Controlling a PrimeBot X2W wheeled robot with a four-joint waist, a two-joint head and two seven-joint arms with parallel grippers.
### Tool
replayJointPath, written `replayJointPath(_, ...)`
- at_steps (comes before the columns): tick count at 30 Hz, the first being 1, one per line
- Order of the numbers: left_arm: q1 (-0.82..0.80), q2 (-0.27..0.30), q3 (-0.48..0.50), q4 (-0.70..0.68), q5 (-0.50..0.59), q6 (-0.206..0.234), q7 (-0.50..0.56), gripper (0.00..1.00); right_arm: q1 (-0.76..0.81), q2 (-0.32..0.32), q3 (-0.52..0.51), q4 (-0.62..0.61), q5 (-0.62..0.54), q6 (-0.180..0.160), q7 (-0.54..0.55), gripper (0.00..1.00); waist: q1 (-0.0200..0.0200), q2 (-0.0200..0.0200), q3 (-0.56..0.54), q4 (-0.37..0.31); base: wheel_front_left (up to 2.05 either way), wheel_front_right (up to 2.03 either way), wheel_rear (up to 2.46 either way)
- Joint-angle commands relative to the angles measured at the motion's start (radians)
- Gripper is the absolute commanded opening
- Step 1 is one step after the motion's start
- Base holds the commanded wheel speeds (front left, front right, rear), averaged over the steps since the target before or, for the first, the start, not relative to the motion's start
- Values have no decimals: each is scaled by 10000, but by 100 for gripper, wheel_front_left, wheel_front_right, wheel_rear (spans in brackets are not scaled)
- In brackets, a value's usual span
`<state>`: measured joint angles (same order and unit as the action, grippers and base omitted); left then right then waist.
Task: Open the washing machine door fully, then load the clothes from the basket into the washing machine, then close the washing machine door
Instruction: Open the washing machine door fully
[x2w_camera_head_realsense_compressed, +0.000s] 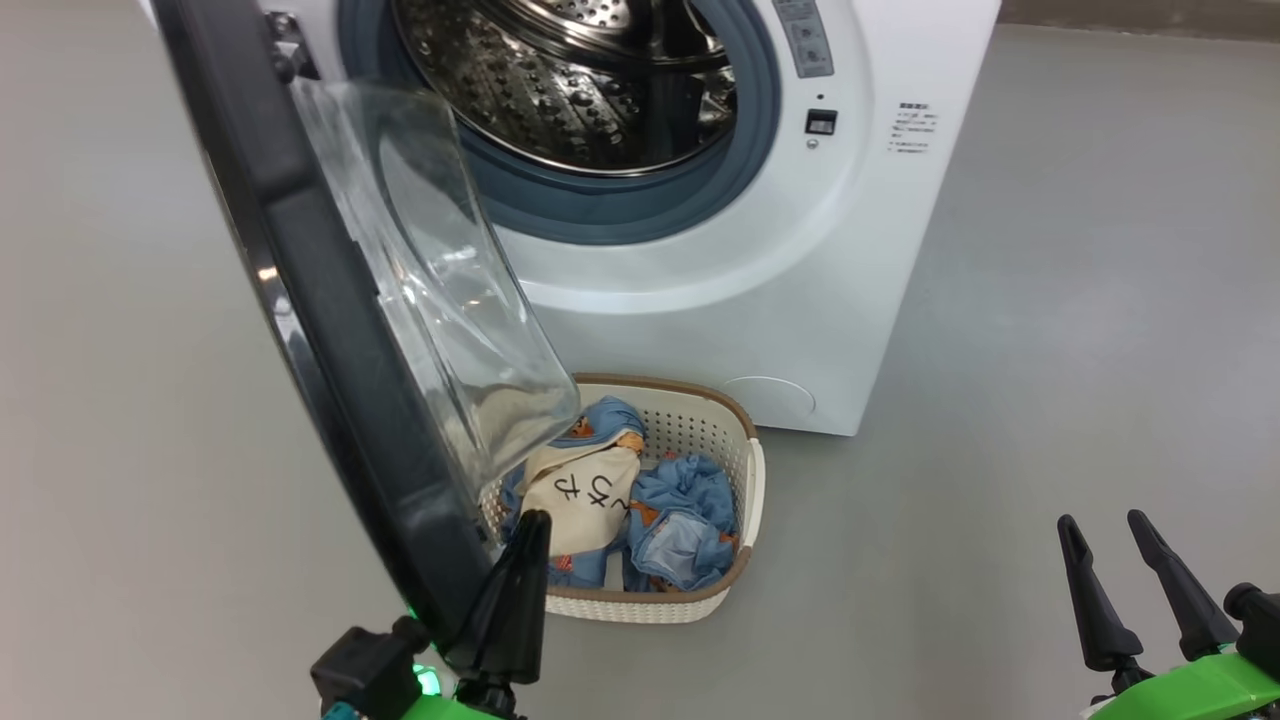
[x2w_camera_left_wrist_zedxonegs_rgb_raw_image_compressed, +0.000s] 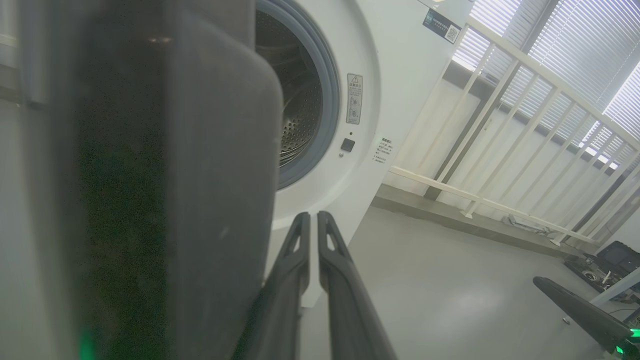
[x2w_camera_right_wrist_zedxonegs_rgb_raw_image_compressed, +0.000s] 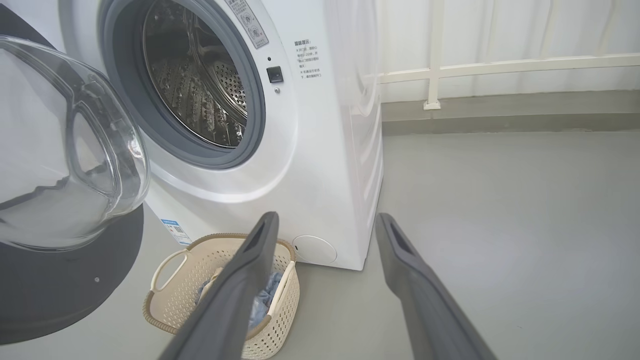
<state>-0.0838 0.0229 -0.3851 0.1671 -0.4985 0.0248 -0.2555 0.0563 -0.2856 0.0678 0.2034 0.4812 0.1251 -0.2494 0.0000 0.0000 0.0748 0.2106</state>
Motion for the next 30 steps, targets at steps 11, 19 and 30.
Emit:
replayJointPath(11,360,279,1126,-389,264,228,-63,0,212,-316,250,-262,-156,56,-124,100,0,0,-168,573,0,0,0)
replayJointPath(19,510,328,1651,-510,355,335,-63,0,277,-314,244,-322,-183,56,-124,100,0,0,-145,795,0,0,0)
replayJointPath(30,514,569,2715,-656,422,620,-63,0,233,-391,239,-340,-181,56,-124,100,0,0,63,973,0,0,0)
